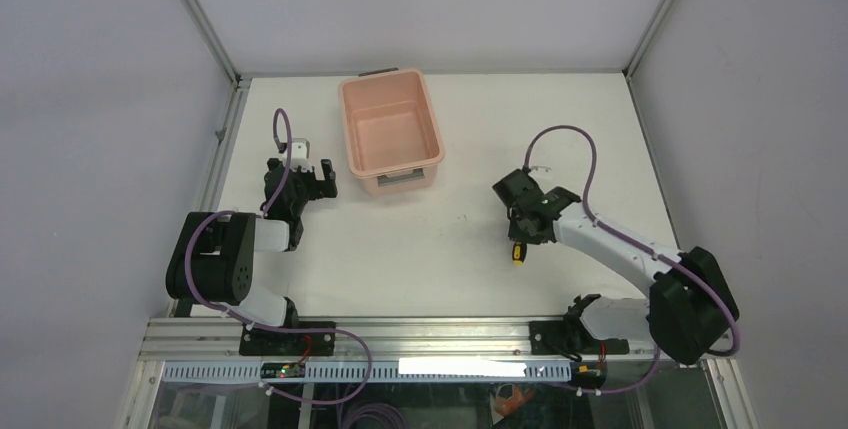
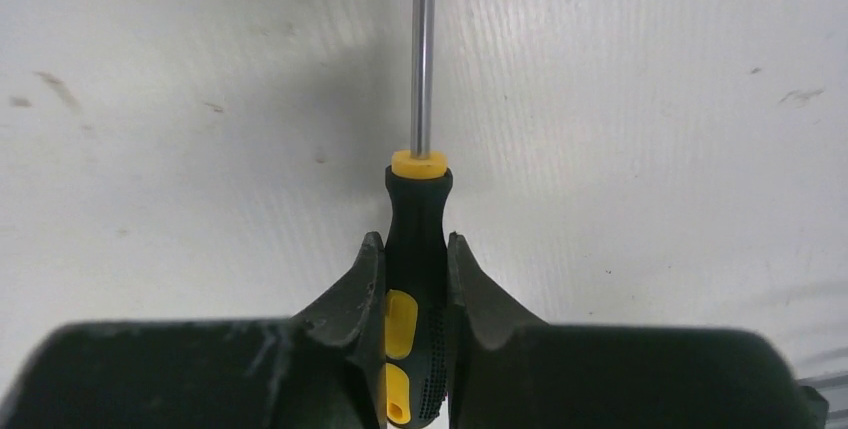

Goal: Put the screwdriver in the bin

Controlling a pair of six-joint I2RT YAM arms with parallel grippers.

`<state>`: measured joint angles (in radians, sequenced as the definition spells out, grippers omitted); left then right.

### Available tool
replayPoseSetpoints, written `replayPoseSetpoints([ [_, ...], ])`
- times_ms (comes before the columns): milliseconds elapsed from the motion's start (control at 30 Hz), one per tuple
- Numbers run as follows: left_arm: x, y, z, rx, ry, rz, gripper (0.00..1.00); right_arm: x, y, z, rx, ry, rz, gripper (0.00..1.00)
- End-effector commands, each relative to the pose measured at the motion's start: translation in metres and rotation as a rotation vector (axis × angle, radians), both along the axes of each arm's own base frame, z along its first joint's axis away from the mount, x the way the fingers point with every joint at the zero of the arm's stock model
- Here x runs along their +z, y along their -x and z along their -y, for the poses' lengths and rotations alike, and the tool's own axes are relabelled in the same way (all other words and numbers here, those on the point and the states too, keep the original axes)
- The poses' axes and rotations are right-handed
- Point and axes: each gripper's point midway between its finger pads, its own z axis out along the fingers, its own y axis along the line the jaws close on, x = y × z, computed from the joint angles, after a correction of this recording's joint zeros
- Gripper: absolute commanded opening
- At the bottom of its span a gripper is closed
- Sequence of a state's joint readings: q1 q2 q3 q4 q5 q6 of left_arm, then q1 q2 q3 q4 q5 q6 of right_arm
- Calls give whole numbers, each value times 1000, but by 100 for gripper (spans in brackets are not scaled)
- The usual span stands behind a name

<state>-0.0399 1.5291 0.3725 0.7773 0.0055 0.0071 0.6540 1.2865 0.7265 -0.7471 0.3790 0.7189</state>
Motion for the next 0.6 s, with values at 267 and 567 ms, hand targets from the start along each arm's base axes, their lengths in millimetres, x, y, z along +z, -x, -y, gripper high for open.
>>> replayPoseSetpoints([
  [267, 19, -7, 5, -12, 21, 59, 99, 189, -74, -38, 171, -116, 394, 0],
  [567, 18, -7, 5, -11, 21, 58, 99, 248, -128, -185, 509, -217, 481, 0],
])
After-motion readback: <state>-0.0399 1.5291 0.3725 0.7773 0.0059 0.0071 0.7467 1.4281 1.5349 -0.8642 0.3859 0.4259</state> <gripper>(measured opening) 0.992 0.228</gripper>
